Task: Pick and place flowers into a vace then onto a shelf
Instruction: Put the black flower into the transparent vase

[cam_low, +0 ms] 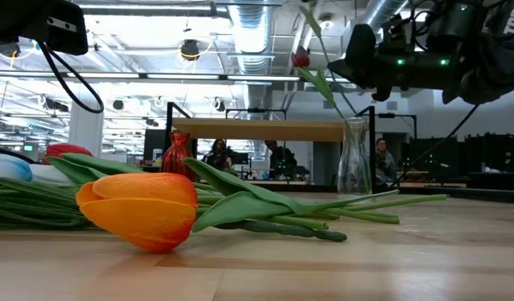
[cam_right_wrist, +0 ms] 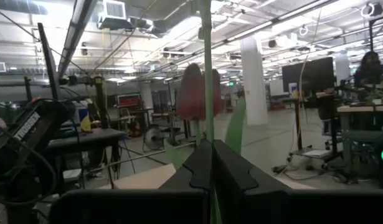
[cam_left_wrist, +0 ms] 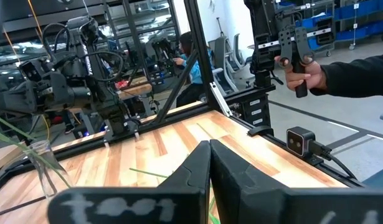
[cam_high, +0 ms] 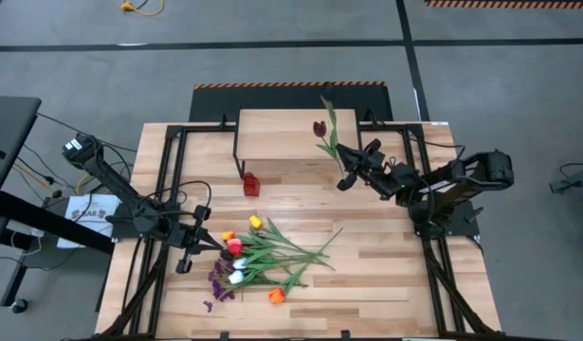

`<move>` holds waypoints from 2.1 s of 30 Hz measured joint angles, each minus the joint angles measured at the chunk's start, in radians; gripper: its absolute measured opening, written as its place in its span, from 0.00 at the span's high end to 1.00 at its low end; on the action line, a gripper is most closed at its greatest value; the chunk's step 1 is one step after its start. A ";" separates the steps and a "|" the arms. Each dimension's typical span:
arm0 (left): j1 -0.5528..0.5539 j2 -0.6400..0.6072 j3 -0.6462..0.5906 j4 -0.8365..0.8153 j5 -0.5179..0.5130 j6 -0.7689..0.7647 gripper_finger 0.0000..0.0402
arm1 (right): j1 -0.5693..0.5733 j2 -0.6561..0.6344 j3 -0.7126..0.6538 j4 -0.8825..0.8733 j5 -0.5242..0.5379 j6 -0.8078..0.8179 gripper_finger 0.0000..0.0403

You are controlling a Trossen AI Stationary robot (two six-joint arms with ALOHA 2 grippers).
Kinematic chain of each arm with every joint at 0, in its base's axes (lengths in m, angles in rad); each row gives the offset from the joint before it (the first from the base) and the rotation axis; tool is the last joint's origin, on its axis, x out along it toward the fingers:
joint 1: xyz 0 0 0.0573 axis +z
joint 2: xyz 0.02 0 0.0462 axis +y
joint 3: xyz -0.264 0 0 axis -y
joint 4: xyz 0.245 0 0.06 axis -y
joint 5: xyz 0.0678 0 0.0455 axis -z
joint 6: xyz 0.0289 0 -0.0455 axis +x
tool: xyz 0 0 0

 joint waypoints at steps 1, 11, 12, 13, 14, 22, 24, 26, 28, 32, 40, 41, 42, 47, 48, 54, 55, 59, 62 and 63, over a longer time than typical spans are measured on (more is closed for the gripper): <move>0.000 0.000 0.000 0.000 0.000 0.000 1.00 | 0.000 0.000 0.000 -0.001 0.000 0.000 1.00; 0.000 0.000 0.000 0.000 0.000 0.000 1.00 | 0.001 0.001 0.000 -0.031 -0.001 0.000 1.00; 0.000 0.000 0.000 0.000 0.000 0.000 1.00 | 0.001 0.001 0.000 -0.031 -0.001 0.000 1.00; 0.000 0.000 0.000 0.000 0.000 0.000 1.00 | 0.001 0.001 0.000 -0.031 -0.001 0.000 1.00; 0.000 0.000 0.000 0.000 0.000 0.000 1.00 | 0.001 0.001 0.000 -0.031 0.000 0.000 1.00; 0.000 0.000 0.000 0.010 0.001 -0.003 1.00 | 0.004 0.001 0.000 -0.031 0.000 -0.001 1.00; 0.000 0.000 0.000 0.020 0.001 -0.013 1.00 | 0.010 0.001 0.000 -0.024 0.000 -0.011 1.00; 0.004 0.000 0.005 0.044 -0.002 -0.014 1.00 | 0.020 0.001 0.000 -0.008 0.000 -0.019 1.00; 0.024 0.000 0.034 0.042 -0.002 -0.012 1.00 | 0.028 0.001 0.000 -0.007 0.000 -0.034 1.00; 0.100 0.000 0.151 -0.041 -0.005 0.001 1.00 | 0.047 0.001 0.000 0.012 0.000 -0.048 1.00; 0.382 0.032 0.425 -0.260 0.185 -0.043 0.97 | 0.146 -0.011 0.000 0.049 -0.004 -0.142 1.00; 0.417 0.047 0.452 -0.258 0.226 -0.061 0.95 | 0.162 -0.013 0.000 0.052 -0.004 -0.153 1.00; 0.450 0.066 0.479 -0.255 0.264 -0.077 0.92 | 0.177 -0.012 0.000 0.051 -0.004 -0.168 1.00; 0.594 0.224 0.589 -0.259 0.317 -0.129 0.77 | 0.240 -0.025 0.002 0.051 -0.003 -0.220 1.00; 0.617 0.265 0.612 -0.257 0.319 -0.137 0.75 | 0.252 -0.024 0.004 0.049 -0.001 -0.232 1.00; 0.719 0.548 0.758 -0.186 0.530 -0.148 0.63 | 0.313 -0.025 0.041 0.051 -0.011 -0.283 1.00; 0.727 0.591 0.788 -0.171 0.567 -0.148 0.62 | 0.319 -0.025 0.044 0.051 -0.017 -0.283 1.00; 0.741 0.714 0.883 -0.172 0.609 -0.136 0.60 | 0.356 -0.025 0.054 0.051 -0.029 -0.306 1.00; 0.747 0.755 0.922 -0.158 0.609 -0.132 0.60 | 0.381 -0.025 0.054 0.051 -0.031 -0.311 1.00; 0.749 0.764 0.932 -0.149 0.616 -0.129 0.60 | 0.388 -0.025 0.054 0.051 -0.031 -0.317 1.00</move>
